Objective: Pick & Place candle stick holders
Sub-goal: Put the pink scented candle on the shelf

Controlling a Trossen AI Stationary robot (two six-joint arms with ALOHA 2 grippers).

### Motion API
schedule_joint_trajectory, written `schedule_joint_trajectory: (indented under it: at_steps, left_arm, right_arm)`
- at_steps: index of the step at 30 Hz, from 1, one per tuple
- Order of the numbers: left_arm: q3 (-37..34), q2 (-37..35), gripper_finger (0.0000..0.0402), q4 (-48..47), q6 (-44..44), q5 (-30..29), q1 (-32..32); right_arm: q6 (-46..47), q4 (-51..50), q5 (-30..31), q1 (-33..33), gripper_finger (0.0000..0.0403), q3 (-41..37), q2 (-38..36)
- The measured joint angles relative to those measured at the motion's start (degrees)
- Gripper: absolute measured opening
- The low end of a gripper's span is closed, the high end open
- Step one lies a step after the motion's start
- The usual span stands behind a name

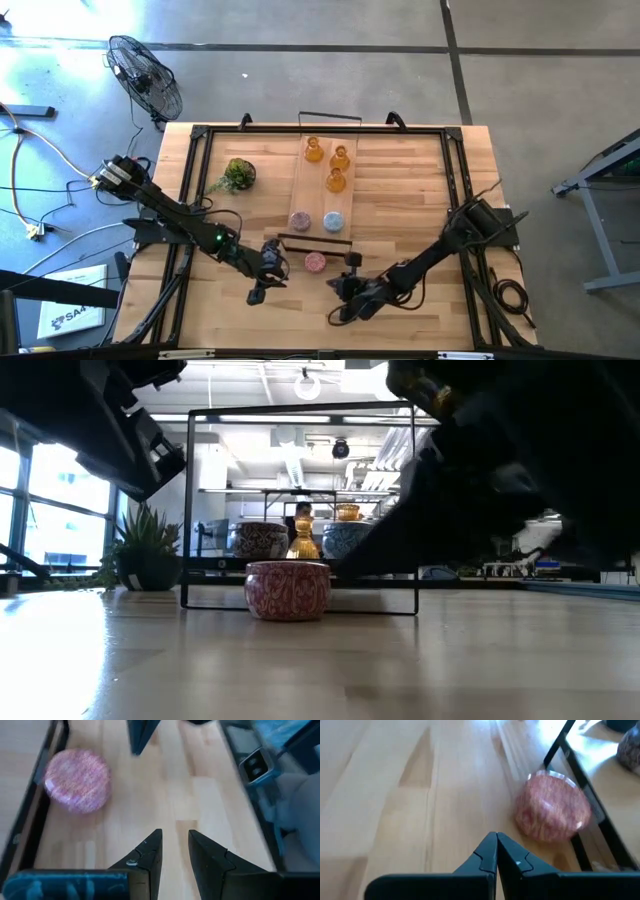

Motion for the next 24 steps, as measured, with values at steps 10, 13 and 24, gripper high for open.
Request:
schedule_joint_trajectory:
  at_steps: [10,13,24]
  left_arm:
    - [0.1,0.0,0.0092,0.5,-0.5,0.9,-0.3]
    - [0.1,0.0,0.0092,0.5,-0.5,0.8,-0.3]
    - [0.1,0.0,0.0092,0.4,-0.4,0.3,-2.3]
  right_arm:
    - [3.1,-12.5,7.6,0.2,0.0000,5.0,0.5]
    - [3.9,-14.4,9.4,-0.4,0.0000,5.0,0.5]
    - [7.6,-20.5,9.9,-2.6,0.0000,4.9,0.5]
